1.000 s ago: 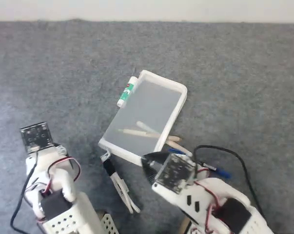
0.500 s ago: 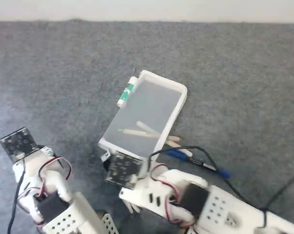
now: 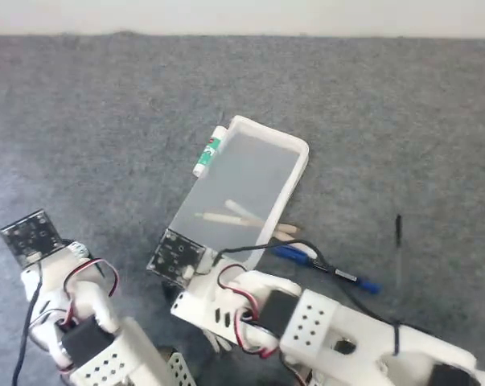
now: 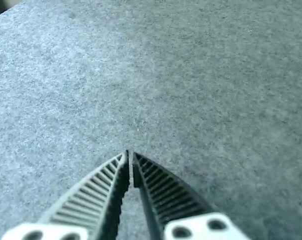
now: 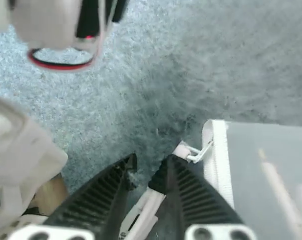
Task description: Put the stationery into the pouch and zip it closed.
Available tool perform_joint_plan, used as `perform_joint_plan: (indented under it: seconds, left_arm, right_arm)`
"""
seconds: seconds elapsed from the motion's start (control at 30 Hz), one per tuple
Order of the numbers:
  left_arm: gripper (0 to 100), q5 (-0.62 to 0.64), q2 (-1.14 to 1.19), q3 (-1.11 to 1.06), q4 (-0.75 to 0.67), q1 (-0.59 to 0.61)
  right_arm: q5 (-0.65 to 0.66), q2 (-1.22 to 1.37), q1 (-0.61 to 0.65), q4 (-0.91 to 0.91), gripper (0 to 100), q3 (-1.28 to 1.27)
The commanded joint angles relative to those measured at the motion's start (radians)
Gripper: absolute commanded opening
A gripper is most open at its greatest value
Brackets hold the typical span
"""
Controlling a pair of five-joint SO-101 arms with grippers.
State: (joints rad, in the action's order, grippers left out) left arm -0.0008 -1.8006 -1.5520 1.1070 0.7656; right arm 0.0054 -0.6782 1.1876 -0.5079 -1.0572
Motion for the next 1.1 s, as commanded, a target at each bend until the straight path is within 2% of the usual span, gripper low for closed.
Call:
perform_joint_plan:
  seconds: [0.0,0.23,0.4,0.7,1.07]
  left_arm:
    - [1,0.012,-0.021,0.073,-0.035,0.002]
    - [1,0.012,-0.021,0.073,-0.035,0.002]
    - [1,0.012,-0.021,0.073,-0.035,0.002]
    - [1,0.012,-0.021,0.073,-0.035,0.002]
    - [1,0.012,-0.021,0.073,-0.035,0.002]
  right_arm:
    - [-0.032,0.085,0.008,-0.012,11.6,0.12]
    - [-0.052,0.275,0.008,-0.114,11.6,0.264]
    - [-0.114,0.34,0.008,-0.128,11.5,0.307]
    - [-0.114,0.484,-0.01,-0.127,11.5,0.379]
    - [-0.112,0.512,-0.084,-0.134,14.2,0.397]
